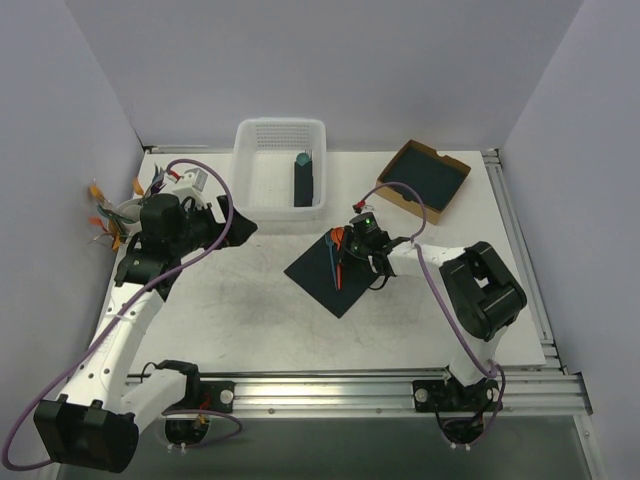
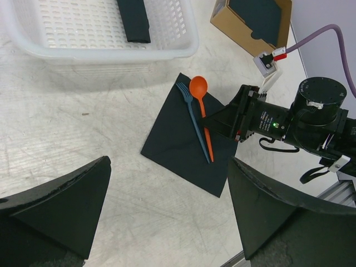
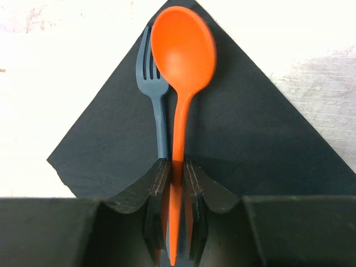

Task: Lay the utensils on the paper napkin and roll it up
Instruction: Place the utensils on the napkin, then pick up the utensils from the container.

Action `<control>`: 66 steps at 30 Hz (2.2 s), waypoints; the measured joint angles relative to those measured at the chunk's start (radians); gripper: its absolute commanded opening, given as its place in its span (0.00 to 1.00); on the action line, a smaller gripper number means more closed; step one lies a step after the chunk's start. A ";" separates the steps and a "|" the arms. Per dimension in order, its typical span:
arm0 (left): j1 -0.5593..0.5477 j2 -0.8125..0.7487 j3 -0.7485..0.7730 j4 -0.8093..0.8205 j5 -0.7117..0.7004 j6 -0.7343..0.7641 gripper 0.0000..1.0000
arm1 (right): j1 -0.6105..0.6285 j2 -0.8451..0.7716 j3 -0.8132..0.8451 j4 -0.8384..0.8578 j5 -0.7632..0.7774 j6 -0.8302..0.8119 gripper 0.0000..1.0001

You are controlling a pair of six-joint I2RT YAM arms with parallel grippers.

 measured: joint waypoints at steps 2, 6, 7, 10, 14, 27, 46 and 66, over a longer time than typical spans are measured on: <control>0.000 0.000 0.000 -0.002 0.000 0.003 0.94 | 0.000 0.000 0.000 0.000 0.001 0.000 0.21; 0.000 0.000 0.003 -0.012 0.000 0.008 0.94 | 0.000 0.000 0.000 0.000 0.006 0.000 0.30; 0.000 0.000 0.005 -0.015 0.000 0.009 0.94 | 0.000 0.000 0.000 0.000 0.007 0.000 0.31; 0.000 -0.002 0.013 -0.027 0.000 0.016 0.94 | 0.000 0.000 0.000 0.000 0.011 0.001 0.34; 0.000 -0.005 0.022 -0.042 -0.003 0.030 0.94 | 0.000 -0.001 0.000 -0.001 0.017 0.002 0.36; 0.222 0.100 0.152 -0.100 -0.015 0.051 0.94 | 0.000 -0.166 0.033 -0.068 0.049 -0.082 0.42; 0.583 0.170 0.324 -0.294 -0.166 -0.031 0.94 | -0.047 -0.300 -0.197 0.261 -0.061 -0.137 0.46; 0.603 0.066 0.254 -0.486 -0.646 -0.294 0.92 | -0.007 -0.357 -0.211 0.270 0.099 -0.121 0.44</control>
